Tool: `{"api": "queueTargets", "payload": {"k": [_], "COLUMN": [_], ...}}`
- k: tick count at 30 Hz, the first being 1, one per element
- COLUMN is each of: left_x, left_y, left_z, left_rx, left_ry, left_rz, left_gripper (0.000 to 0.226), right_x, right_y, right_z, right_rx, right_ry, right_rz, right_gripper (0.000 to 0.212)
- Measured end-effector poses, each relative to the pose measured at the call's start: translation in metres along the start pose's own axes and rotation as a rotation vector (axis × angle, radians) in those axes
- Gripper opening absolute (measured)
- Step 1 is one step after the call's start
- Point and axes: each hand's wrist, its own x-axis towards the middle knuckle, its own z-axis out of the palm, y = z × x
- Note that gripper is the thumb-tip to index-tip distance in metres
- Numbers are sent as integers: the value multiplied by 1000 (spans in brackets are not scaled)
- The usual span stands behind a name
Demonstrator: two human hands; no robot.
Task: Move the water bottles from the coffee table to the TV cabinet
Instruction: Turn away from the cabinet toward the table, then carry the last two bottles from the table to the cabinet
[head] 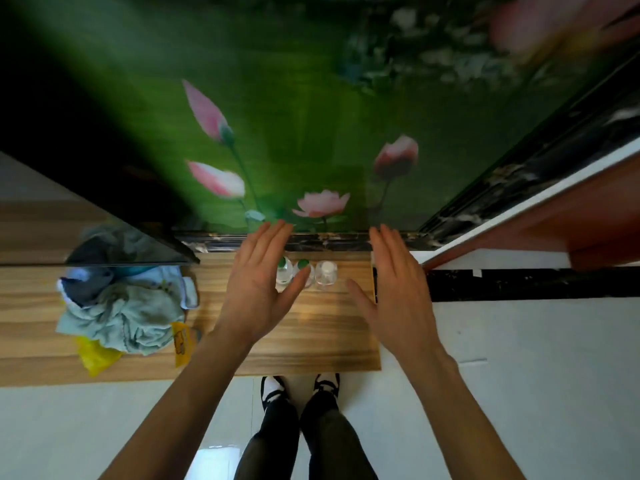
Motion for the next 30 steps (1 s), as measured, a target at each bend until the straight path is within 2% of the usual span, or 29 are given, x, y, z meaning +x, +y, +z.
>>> {"api": "queueTargets", "payload": {"k": [4,7,14,22,30], "left_x": [-11,-26,-69,-162,-307], "left_y": [43,67,112,126,133], "left_z": [-68,-113,-193,-276,-335], "left_rx": [9,58,122,393,647], "left_ry": [67,167,460,706,905], "left_rz": [-6,-5,-114,-452,-805], "left_gripper": [70,72,76,79,76], "right_x": [-20,-28,-9,6,-69], "right_y": [-46,-69,-110,-226,-372], "right_z": [-72,-119,-185,-184,-156], "right_rx": [19,6,38,236,327], "right_ry": [79,143,169,69,-1], "right_rz": [-25,-113,-493,-993,-1398], "right_gripper": [83,85,96,98,94]}}
